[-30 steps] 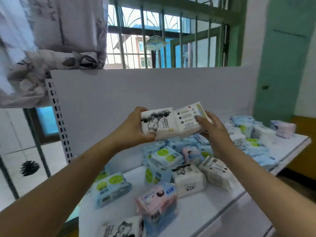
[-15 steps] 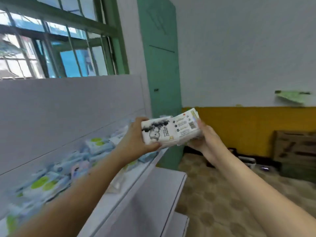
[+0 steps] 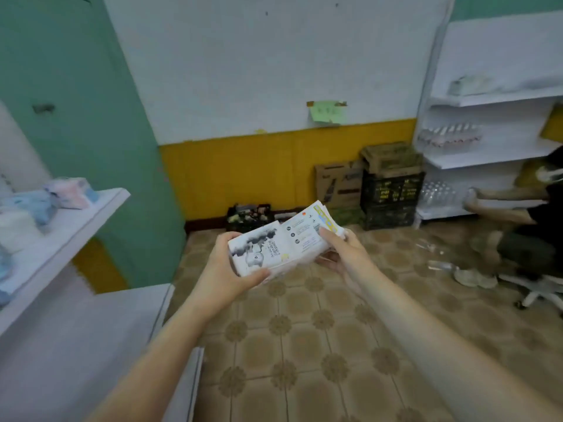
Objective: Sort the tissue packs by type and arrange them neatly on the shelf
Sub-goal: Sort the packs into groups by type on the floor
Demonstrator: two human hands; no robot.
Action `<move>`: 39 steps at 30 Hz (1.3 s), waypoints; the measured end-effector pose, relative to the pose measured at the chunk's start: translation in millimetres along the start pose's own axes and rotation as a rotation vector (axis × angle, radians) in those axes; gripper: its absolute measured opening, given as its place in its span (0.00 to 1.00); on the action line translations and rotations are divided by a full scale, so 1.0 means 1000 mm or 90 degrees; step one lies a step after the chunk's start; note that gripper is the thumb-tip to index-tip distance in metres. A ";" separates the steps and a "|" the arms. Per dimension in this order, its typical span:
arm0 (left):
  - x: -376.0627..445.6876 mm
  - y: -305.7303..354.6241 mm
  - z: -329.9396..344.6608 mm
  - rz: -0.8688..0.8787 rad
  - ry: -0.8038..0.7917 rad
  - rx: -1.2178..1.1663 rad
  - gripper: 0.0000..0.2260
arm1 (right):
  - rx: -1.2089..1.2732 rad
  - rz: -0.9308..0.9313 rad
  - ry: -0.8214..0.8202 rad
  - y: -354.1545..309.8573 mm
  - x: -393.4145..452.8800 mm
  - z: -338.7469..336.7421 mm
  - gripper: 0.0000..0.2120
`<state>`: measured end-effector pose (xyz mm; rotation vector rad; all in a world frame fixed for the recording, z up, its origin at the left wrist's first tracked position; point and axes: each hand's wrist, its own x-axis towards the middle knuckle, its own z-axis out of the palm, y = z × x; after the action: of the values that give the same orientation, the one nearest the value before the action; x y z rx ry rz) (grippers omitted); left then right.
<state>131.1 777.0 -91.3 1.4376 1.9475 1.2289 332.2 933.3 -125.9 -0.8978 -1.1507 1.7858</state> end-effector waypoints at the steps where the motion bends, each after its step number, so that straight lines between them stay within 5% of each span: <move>1: 0.009 -0.004 0.021 -0.010 -0.022 -0.011 0.32 | 0.000 0.011 0.027 0.006 0.006 -0.021 0.24; 8: 0.081 -0.038 0.149 -0.077 -0.175 -0.022 0.31 | 0.026 0.062 0.249 0.042 0.036 -0.138 0.24; 15: 0.182 -0.052 0.246 -0.072 -0.304 -0.079 0.31 | 0.005 0.107 0.321 0.041 0.095 -0.209 0.20; 20: 0.252 -0.053 0.293 -0.052 -0.367 -0.058 0.31 | -0.017 0.155 0.334 0.029 0.142 -0.239 0.09; 27: 0.325 -0.058 0.373 -0.071 -0.406 -0.032 0.32 | 0.051 0.203 0.290 0.033 0.209 -0.313 0.35; 32: 0.367 -0.070 0.440 -0.108 -0.385 0.004 0.34 | 0.117 0.251 0.268 0.040 0.274 -0.388 0.39; 39: 0.401 -0.075 0.547 -0.207 -0.355 0.063 0.36 | -0.050 0.418 0.192 0.058 0.375 -0.499 0.23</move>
<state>353.3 1357.0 -373.4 1.2666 1.7664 0.5204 596.8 1433.7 -394.8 -1.6693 -0.7800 2.0112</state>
